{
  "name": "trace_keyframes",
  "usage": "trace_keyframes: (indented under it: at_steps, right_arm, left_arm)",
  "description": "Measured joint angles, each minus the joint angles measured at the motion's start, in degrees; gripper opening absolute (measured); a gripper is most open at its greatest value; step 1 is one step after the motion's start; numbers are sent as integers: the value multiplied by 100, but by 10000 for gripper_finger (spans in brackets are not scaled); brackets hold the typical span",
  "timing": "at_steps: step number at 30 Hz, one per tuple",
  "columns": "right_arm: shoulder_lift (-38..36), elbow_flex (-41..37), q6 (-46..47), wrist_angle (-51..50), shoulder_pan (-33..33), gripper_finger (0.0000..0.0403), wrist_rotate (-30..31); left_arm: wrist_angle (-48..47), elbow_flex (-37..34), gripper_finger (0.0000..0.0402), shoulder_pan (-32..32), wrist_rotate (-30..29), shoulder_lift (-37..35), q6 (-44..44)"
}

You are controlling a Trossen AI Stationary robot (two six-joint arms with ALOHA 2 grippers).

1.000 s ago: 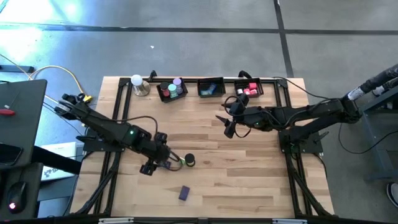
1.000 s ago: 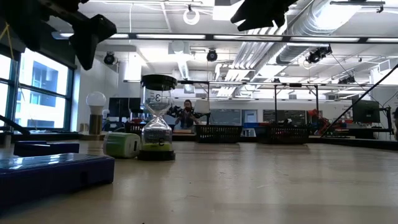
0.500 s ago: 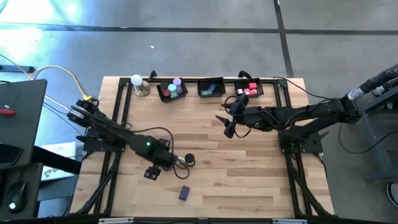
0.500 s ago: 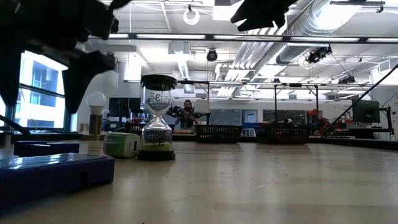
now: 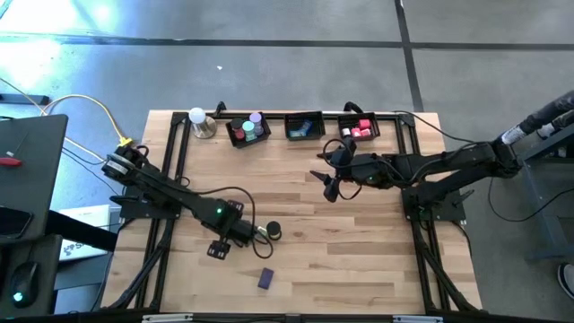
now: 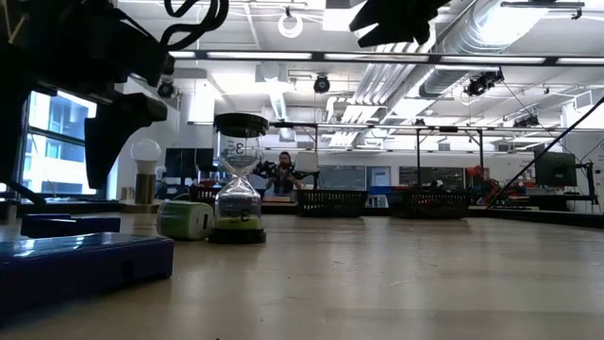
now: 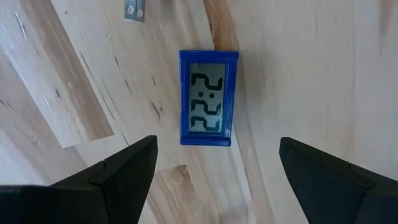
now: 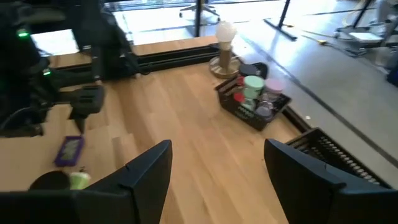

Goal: Pick & Place Office items
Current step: Put the top purple digital clock into the middle black bin

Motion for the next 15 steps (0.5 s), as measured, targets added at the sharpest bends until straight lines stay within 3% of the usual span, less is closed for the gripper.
trace_keyframes:
  at_steps: [15]
  right_arm:
    - [0, 0, -3, -1, 63, 245, -255]
  left_arm:
    - [-4, 0, 328, 0, -517, -2, -22]
